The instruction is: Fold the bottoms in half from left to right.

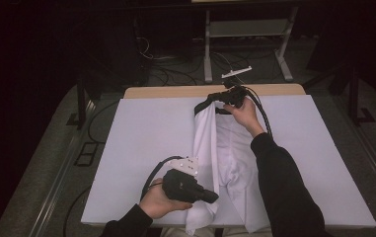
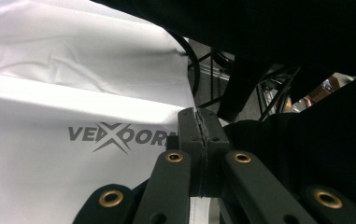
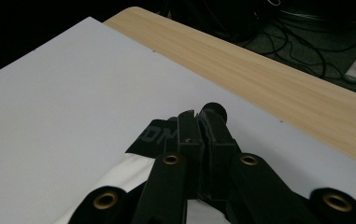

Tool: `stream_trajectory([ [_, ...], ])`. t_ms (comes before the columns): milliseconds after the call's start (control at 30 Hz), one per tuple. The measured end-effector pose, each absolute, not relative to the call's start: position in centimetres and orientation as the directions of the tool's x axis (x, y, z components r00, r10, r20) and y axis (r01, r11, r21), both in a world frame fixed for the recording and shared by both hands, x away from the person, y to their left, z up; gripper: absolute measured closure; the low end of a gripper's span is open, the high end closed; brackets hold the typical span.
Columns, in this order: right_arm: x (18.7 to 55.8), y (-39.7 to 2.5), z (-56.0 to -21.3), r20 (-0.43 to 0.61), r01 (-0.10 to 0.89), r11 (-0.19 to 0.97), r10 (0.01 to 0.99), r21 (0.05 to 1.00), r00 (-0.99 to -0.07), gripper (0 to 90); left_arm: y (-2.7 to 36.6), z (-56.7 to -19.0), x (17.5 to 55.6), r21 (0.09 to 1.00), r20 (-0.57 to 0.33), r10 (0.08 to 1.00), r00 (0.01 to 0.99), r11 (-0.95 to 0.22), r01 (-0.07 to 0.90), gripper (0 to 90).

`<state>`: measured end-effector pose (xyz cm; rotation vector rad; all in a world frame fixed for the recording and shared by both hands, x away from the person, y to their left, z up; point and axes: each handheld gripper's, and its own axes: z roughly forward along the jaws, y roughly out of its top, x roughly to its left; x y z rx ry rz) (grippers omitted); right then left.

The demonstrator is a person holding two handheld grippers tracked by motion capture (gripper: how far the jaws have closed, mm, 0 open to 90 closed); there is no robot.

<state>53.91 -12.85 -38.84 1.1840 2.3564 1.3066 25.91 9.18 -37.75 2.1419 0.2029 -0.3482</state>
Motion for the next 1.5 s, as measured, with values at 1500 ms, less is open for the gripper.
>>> stream_trajectory([
  [1500, 53.3, -19.1, -38.9, 0.156, 0.563, 0.318, 0.755, 0.763, -0.638, 85.9, -0.1, -38.4, 27.1, 0.801, -0.315, -0.137, 0.939, -0.57, 0.186, 89.0],
])
